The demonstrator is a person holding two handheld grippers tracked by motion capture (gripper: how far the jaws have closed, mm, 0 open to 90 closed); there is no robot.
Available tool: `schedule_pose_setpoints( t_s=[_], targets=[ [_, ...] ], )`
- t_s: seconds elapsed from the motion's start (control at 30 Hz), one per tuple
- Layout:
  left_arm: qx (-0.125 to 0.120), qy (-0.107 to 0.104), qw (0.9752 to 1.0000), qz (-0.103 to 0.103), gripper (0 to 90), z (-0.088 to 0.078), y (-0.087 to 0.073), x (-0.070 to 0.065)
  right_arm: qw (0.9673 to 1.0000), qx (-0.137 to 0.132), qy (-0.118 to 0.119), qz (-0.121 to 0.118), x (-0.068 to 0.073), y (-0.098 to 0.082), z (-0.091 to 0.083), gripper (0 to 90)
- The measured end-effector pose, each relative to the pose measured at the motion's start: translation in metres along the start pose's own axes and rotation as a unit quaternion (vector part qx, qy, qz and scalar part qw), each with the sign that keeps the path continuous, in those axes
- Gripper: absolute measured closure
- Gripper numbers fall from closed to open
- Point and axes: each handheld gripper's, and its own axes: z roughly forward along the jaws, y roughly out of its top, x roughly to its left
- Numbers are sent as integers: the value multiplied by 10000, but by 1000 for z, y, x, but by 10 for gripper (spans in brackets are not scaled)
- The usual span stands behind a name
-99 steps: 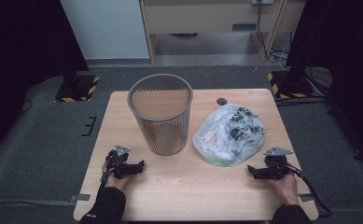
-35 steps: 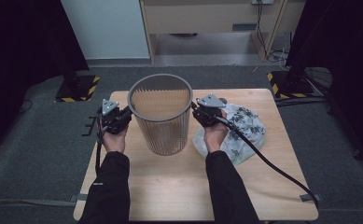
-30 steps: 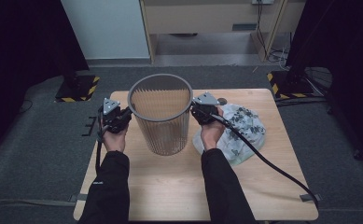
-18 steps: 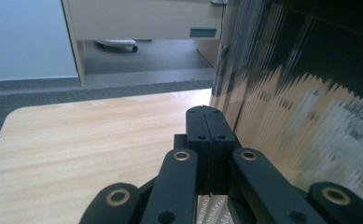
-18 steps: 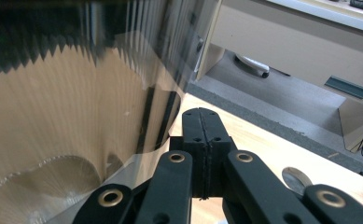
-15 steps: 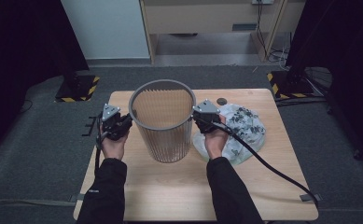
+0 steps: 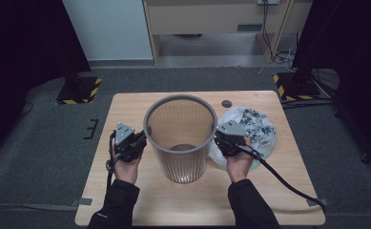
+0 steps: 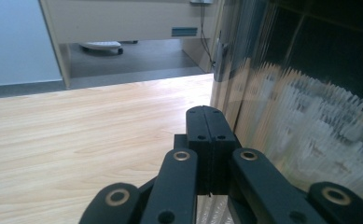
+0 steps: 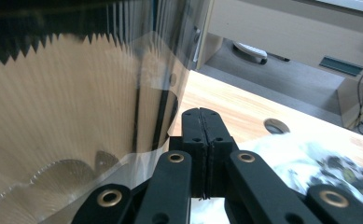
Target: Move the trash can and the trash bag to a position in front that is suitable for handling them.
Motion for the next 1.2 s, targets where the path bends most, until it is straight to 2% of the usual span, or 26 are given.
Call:
schedule_pose_setpoints(
  t_s=[0.07, 0.1, 0.17, 0.37, 0.5, 0.53, 0.6, 0.63, 0.67, 0.77, 0.8, 0.83, 0.9, 1.0, 1.07, 1.1, 1.17, 1.2],
  targets=[
    [8, -7, 10000, 5, 900, 0, 0, -4, 10000, 31, -29, -43, -4, -3, -9, 887],
    [4, -74, 10000, -39, 900, 1, -1, -11, 9999, 50, -56, -68, -6, -5, -12, 886],
    [-3, -174, 9998, -101, 900, 3, -2, -17, 9999, 69, -98, -76, -10, -8, -19, 886],
    [41, -170, 9998, 88, 900, 13, 2, -31, 9998, 118, -165, -56, -22, -15, -34, 878],
    [125, -202, 9993, 303, 896, 16, 3, -32, 9999, 39, -81, 45, -32, -20, -38, 792],
    [125, -202, 9993, 303, 845, 16, 3, -32, 9999, 33, -80, 53, -35, -21, -39, 778],
    [265, -202, 9981, 516, 770, 14, 1, -27, 9998, 72, -194, -69, -41, -26, -40, 727],
    [329, -116, 9975, 608, 740, 12, -1, -24, 9996, 126, -246, -97, -45, -30, -41, 697],
    [467, -4, 9956, 815, 718, 6, -7, -17, 9993, 147, -298, -141, -49, -34, -41, 652],
    [670, 142, 9932, 944, 659, -6, -20, -2, 9990, 235, -365, -103, -63, -50, -42, 496],
    [670, 142, 9932, 944, 633, -6, -20, -2, 9988, 282, -376, -110, -67, -56, -41, 452],
    [782, 219, 9919, 977, 613, -15, -30, 9, 9985, 368, -384, -148, -70, -62, -40, 425],
    [929, 327, 9898, 1028, 572, -22, -42, 18, 9979, 524, -341, -177, -75, -74, -37, 363],
    [1087, 420, 9879, 1025, 511, -26, -54, 26, 9966, 756, -256, -179, -79, -92, -30, 328],
    [1217, 474, 9871, 927, 466, -29, -67, 32, 9951, 925, -253, -249, -79, -99, -23, 312],
    [1339, 530, 9861, 829, 437, -29, -79, 37, 9945, 977, -262, -258, -79, -101, -20, 311],
    [1511, 559, 9840, 764, 404, -28, -86, 40, 9932, 1064, -320, -355, -81, -106, -14, 304],
    [1511, 559, 9840, 764, 377, -28, -86, 40, 9924, 1108, -353, -407, -82, -108, -11, 303]
  ],
)
